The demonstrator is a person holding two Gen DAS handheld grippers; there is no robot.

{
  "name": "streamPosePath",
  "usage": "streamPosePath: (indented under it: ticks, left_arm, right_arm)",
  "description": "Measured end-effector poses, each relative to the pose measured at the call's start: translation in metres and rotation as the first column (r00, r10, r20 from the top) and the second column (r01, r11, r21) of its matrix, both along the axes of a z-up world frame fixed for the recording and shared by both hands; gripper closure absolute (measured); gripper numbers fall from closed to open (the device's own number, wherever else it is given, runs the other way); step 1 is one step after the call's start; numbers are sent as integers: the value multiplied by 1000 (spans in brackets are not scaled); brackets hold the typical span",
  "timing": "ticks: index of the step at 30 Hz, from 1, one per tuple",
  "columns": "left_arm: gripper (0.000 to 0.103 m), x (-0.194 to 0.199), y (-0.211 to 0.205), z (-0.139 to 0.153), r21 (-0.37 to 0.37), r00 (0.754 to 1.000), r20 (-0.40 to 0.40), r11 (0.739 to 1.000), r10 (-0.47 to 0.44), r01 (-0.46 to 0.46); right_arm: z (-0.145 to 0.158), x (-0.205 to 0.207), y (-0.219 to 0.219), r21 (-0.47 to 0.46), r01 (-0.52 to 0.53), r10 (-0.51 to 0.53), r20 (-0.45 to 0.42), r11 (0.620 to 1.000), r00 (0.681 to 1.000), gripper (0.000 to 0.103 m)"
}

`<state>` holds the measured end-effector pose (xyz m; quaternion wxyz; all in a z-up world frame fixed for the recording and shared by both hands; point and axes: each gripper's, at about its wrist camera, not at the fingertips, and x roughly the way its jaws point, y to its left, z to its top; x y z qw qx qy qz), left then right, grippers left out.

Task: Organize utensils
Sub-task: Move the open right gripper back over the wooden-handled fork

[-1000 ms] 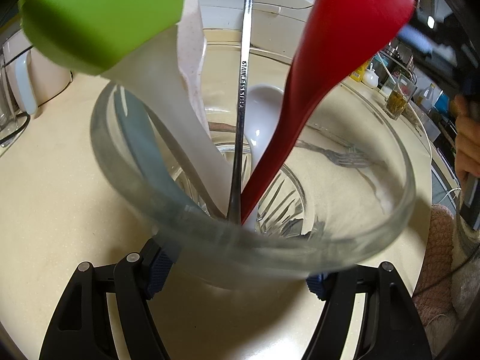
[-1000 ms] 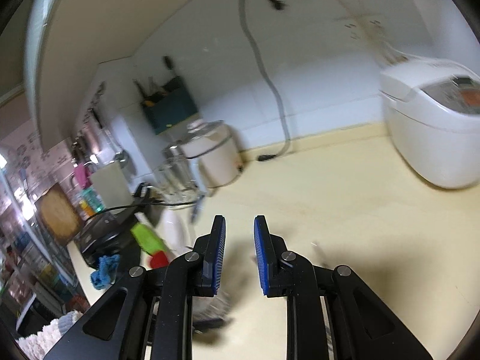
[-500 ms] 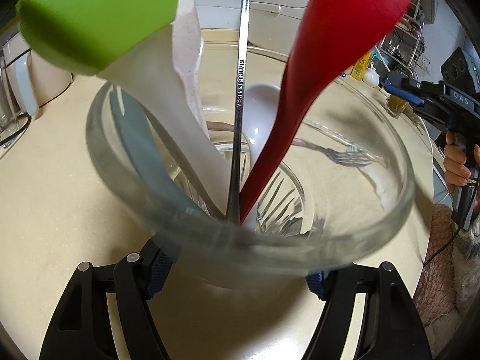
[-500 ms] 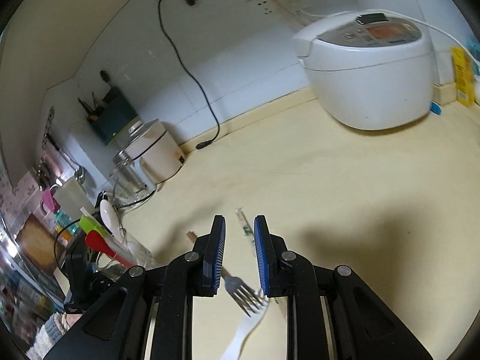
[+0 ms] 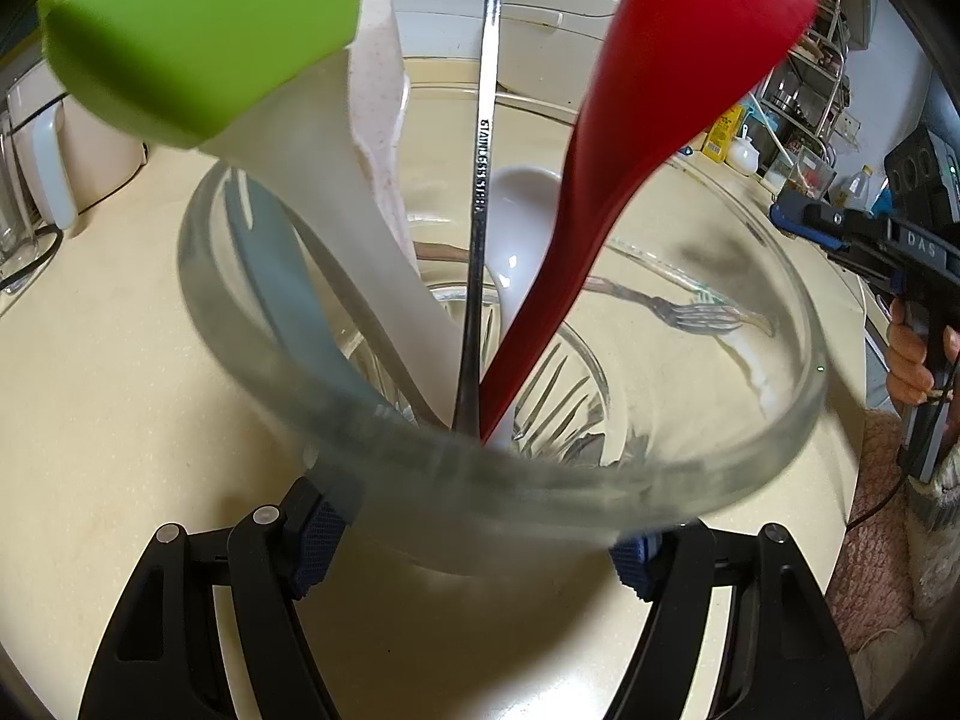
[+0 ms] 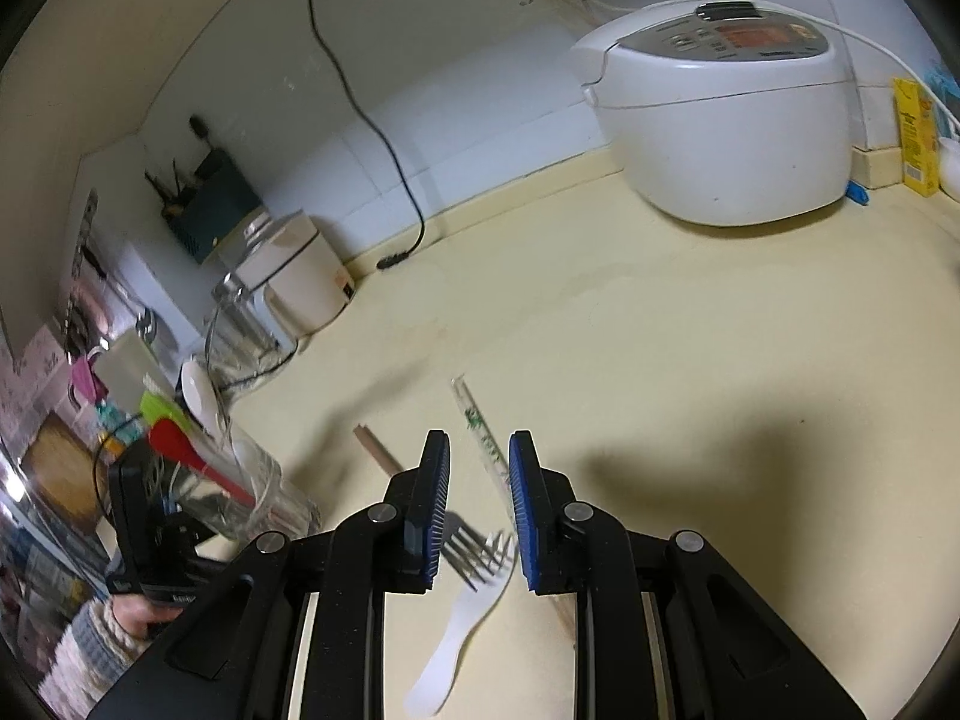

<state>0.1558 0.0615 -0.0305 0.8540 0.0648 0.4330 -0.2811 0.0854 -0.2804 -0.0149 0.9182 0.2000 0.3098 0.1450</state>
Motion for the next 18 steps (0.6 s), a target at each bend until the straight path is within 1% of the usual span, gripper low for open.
streamPosePath:
  ticks: [5,9,13,16,18]
  left_arm:
    - [26,0,1,1,-8,1000,-3,1000,0,0]
    - [26,1,2,1,-13,1000,-5,1000,-1,1]
    - [26,1,1,1,-4,1000,-2,1000,-6,6]
    - [25,0,-1,1,-4,1000,-3,1000,-8,8]
    - [25,0,-3,1,-6,1000,-4,1000,-10,10]
  right_arm:
    - [-4,2,19,-47,-67,67,-14,997,998,81]
    - [-9,3,40,-117,-122,118,-35,986,992,79]
    - [-14,5,63,-193,-184,178,-51,964,983,79]
    - [-18,10,83,-267,-238,226,-76,934,971,79]
    - [-20,17,98,-327,-272,257,-89,905,962,79]
